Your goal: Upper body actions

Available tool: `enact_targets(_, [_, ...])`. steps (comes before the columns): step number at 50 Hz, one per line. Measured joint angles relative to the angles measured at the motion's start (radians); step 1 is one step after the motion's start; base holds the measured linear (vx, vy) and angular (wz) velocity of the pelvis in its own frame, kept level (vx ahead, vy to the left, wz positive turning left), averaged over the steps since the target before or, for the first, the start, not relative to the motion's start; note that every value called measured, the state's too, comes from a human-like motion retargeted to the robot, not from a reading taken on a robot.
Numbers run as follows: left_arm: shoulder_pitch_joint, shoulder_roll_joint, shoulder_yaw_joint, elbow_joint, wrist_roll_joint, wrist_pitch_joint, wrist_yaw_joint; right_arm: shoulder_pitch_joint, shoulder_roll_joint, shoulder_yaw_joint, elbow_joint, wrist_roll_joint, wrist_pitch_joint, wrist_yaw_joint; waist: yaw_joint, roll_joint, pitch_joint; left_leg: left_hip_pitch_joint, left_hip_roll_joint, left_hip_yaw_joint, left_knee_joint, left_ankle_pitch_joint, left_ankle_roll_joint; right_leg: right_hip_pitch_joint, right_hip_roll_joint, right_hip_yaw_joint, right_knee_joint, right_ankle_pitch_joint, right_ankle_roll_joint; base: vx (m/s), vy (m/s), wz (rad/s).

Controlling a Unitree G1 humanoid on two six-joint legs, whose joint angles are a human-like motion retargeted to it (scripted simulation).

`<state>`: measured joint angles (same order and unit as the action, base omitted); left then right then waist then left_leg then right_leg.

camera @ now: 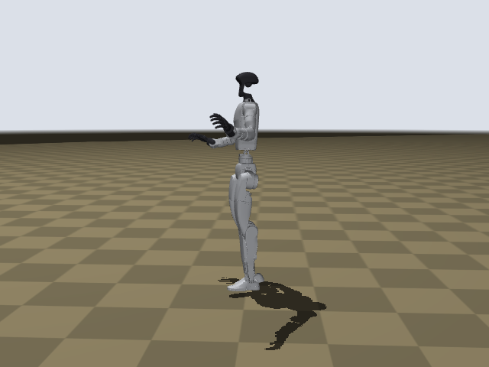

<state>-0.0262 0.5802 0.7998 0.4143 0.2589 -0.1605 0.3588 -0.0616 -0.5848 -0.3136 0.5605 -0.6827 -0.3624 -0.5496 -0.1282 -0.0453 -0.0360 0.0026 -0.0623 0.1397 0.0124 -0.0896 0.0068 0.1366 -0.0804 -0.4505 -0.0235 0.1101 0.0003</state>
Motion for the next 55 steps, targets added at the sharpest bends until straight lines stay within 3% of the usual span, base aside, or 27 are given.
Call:
enact_targets(3, [0.137,-0.043,0.013,0.125,0.153,0.067,-0.089,0.074,0.096,0.073,0.177,-0.051,0.044,0.163,-0.008,0.002,0.006,-0.003,0.002,0.003,0.000,0.000,-0.001,-0.004,0.000,0.004,0.000,0.000,0.000,0.00,-0.04,-0.04])
enact_targets(5, [0.204,-0.087,-0.025,0.268,0.284,0.162,-0.165,0.115,0.188,0.113,0.332,-0.083,0.097,0.352,-0.015,0.002,0.016,0.001,0.002,0.006,-0.002,0.000,-0.002,-0.004,-0.001,0.007,0.001,0.001,-0.001,0.00,-0.03,-0.04])
enact_targets(8, [0.243,-0.148,-0.147,0.489,0.346,0.263,-0.280,0.138,0.319,0.116,0.574,-0.103,0.262,0.462,-0.014,0.011,0.024,0.003,0.007,0.009,-0.003,-0.001,-0.002,-0.007,0.002,0.014,0.003,0.001,-0.001,0.00,0.00,0.00])
enact_targets(10, [0.244,-0.185,-0.224,0.625,0.345,0.275,-0.324,0.138,0.385,0.101,0.724,-0.082,0.322,0.463,-0.013,0.018,0.025,0.004,0.010,0.011,-0.004,-0.001,-0.002,-0.008,0.004,0.017,0.004,0.002,0.000,0.00,0.00,0.00])
enact_targets(15, [0.230,-0.317,-0.361,0.997,0.381,0.287,-0.366,0.124,0.474,0.014,1.123,0.158,0.332,0.522,-0.028,0.033,0.024,-0.003,0.017,0.016,-0.003,-0.003,-0.002,-0.018,0.007,0.026,0.006,0.002,0.002,0.00,0.00,0.00])
enact_targets(20, [0.283,-0.433,-0.418,1.093,0.264,0.244,-0.424,0.146,0.486,-0.095,1.140,0.297,0.361,0.541,-0.032,0.023,0.023,-0.013,0.015,0.018,-0.002,-0.007,-0.004,-0.035,0.000,0.034,0.010,0.005,0.005,0.01,0.00,-0.09])
enact_targets(25, [0.336,-0.480,-0.432,1.075,0.259,0.214,-0.460,0.078,0.389,-0.309,1.128,0.495,0.394,0.549,-0.012,0.002,0.022,-0.019,0.012,0.024,-0.005,-0.009,0.003,-0.047,0.002,0.042,0.012,0.007,0.006,0.00,0.00,0.00])
enact_targets(28, [0.345,-0.466,-0.435,1.044,0.263,0.221,-0.457,0.004,0.284,-0.532,1.057,0.598,0.442,0.565,0.001,-0.015,0.014,-0.030,0.010,0.017,-0.005,-0.007,0.003,-0.053,-0.003,0.034,0.011,0.007,0.008,-0.01,-0.02,0.16])
enact_targets(32, [0.335,-0.427,-0.445,1.000,0.292,0.231,-0.451,-0.110,0.018,-0.850,0.945,0.802,0.487,0.539,0.036,-0.026,-0.032,-0.069,0.003,-0.007,-0.003,-0.005,0.003,-0.077,-0.013,0.006,0.008,0.005,0.016,0.01,-0.03,0.44])
enact_targets(35, [0.328,-0.392,-0.455,0.971,0.282,0.230,-0.448,-0.189,-0.262,-0.913,0.838,1.070,0.468,0.380,0.062,-0.042,-0.078,-0.107,-0.010,-0.027,0.003,-0.003,0.000,-0.092,-0.028,-0.021,0.003,0.002,0.023,0.01,-0.07,0.51])
enact_targets(38, [0.314,-0.367,-0.455,0.964,0.255,0.229,-0.453,-0.307,-0.465,-0.803,0.662,1.093,0.428,0.240,0.079,-0.055,-0.106,-0.133,-0.016,-0.036,0.010,-0.003,-0.003,-0.104,-0.035,-0.031,0.000,0.000,0.026,-0.05,-0.10,0.23])
enact_targets(40, [0.298,-0.351,-0.450,0.974,0.227,0.226,-0.457,-0.408,-0.589,-0.638,0.489,1.010,0.459,0.213,0.087,-0.058,-0.114,-0.141,-0.017,-0.033,0.014,-0.005,-0.005,-0.111,-0.037,-0.025,0.000,-0.001,0.026,-0.12,-0.08,-0.13])
enact_targets(44, [0.272,-0.339,-0.443,0.994,0.236,0.243,-0.484,-0.641,-0.774,-0.219,0.118,0.631,0.551,0.086,0.091,-0.050,-0.115,-0.135,-0.016,-0.017,0.014,-0.008,-0.007,-0.114,-0.037,-0.008,0.003,-0.002,0.021,-0.09,-0.02,-0.23])
enact_targets(48, [0.253,-0.320,-0.458,0.986,0.265,0.244,-0.472,-0.803,-0.960,0.109,-0.245,0.259,0.614,-0.099,0.091,-0.062,-0.124,-0.133,-0.016,-0.012,0.010,-0.005,-0.009,-0.115,-0.036,-0.006,0.003,-0.005,0.019,-0.06,-0.06,0.07])
enact_targets(55, [0.190,-0.244,-0.496,0.980,0.267,0.240,-0.472,-0.979,-1.206,0.426,-1.024,-0.120,0.537,-0.109,0.118,-0.150,-0.113,-0.116,-0.015,-0.018,0.004,0.000,-0.012,-0.099,-0.031,0.002,0.008,-0.016,0.021,-0.02,-0.05,0.09])
